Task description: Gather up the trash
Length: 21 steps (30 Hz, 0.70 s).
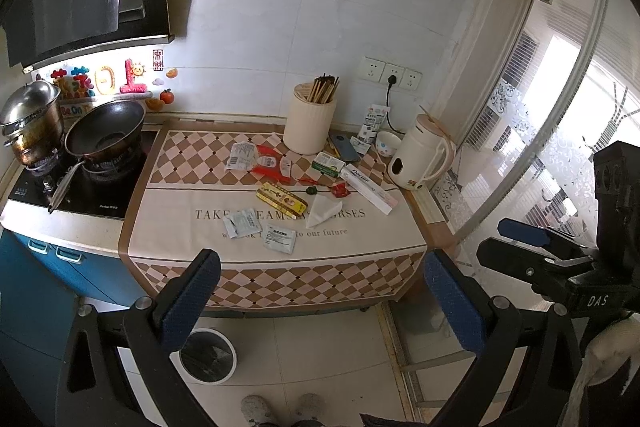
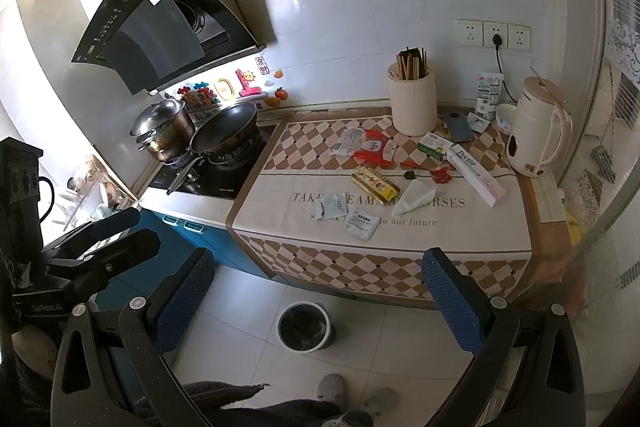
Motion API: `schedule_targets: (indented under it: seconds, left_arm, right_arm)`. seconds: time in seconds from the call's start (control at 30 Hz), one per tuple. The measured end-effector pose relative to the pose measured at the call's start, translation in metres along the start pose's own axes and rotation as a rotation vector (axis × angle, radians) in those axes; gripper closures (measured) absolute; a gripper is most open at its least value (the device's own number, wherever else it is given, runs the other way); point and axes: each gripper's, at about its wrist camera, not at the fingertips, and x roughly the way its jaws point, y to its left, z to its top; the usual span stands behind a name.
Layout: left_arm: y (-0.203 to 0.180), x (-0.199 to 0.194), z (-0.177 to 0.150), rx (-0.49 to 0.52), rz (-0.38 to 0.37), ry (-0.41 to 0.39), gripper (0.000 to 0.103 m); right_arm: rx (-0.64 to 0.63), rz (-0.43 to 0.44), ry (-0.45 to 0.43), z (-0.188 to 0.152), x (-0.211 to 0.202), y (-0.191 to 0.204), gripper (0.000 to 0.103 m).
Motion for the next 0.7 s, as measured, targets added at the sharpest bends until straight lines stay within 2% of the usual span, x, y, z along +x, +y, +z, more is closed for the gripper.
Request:
schedule_targets:
  seconds: [0.7]
  left_arm:
    - [-0.0019,0.0026,0.0010,0.002,-0.004,0.002,0.000]
  right_arm:
    - [0.004,0.008,0.000,-0.0001,0.0011,0.0006,0.000]
